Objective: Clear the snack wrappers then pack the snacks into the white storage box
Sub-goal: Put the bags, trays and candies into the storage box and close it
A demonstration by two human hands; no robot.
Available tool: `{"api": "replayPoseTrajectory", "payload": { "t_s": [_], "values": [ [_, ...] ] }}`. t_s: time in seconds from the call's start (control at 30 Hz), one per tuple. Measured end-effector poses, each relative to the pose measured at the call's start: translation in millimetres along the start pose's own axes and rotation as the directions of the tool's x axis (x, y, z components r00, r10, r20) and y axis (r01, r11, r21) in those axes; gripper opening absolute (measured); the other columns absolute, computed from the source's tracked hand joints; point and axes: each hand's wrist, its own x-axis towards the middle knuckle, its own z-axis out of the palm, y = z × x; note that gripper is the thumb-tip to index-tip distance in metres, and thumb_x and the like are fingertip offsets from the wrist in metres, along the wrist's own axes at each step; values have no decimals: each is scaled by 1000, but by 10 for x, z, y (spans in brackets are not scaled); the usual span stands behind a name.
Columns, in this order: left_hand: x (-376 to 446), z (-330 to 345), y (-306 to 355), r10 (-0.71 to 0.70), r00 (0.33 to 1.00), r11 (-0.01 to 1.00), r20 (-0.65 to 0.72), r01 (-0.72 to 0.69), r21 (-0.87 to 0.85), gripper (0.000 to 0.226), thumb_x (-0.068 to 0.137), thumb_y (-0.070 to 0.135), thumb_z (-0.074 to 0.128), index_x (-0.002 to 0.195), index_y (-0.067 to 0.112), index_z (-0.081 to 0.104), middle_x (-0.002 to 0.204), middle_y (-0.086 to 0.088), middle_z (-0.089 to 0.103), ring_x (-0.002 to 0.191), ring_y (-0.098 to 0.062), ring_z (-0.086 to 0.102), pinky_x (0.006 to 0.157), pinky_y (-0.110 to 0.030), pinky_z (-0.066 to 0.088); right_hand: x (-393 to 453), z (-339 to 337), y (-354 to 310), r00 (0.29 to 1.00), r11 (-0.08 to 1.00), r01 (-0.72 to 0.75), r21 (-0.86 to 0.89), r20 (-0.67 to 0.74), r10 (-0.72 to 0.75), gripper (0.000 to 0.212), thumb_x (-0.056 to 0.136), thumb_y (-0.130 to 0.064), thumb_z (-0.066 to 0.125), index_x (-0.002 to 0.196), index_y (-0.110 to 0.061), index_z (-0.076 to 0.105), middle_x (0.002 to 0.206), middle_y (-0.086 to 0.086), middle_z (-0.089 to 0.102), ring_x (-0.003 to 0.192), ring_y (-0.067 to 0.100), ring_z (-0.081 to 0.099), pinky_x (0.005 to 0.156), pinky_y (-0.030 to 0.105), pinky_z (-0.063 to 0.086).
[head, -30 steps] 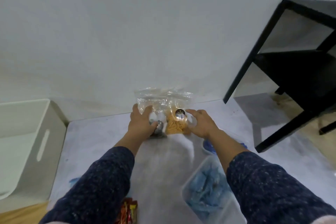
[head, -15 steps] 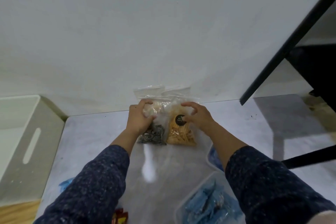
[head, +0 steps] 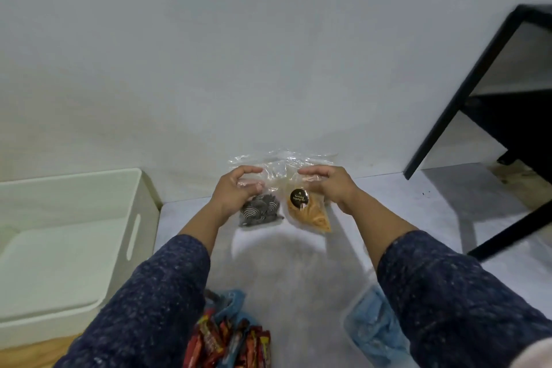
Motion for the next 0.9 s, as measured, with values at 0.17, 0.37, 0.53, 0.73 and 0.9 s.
{"api": "replayPoseTrajectory", "payload": {
  "t_s": [0.17,0.37,0.53,0.73,0.9],
  "values": [
    [-442,-765,230,99,995,995,12,-98,-33,32,83,2,67,105,24,63,92,0,65,85,-10,63,54,-12,52,-365,658,-458,994,995,93,44,-62,-91,39,80,15,61,111,-7,68,120,7,62,100,12,58,58,5,49],
    [-952,-1797,392,129,991,992,-30,-130,1,33,84,4,66,109,25,63,94,3,60,87,-9,57,50,-19,47,-645,1584,-1032,985,982,166,84,-49,-163,30,82,9,62,97,-16,69,97,-4,64,90,17,59,76,30,49],
    [-1165,-2505,334,155,974,988,-168,-152,32,30,86,7,63,104,30,64,97,2,56,82,-7,54,53,-22,41,-582,2256,-1361,983,979,180,94,5,-181,36,88,10,51,85,-22,68,87,-2,66,75,12,63,82,39,49],
    [-1382,-3199,84,117,933,993,-340,-116,22,29,87,6,62,100,32,63,91,7,56,79,-2,53,56,-22,40,-440,3065,-1550,961,977,188,101,186,-205,31,83,7,61,84,-23,68,97,-1,63,91,22,62,79,39,49],
    [-1249,-3622,-352,26,926,1000,-378,-19,20,28,88,7,61,104,30,63,93,3,57,79,-4,53,55,-21,39,-179,3692,-1383,960,988,138,69,235,-151,34,84,9,58,83,-24,67,111,2,61,93,22,62,71,30,50]
  ]
}}
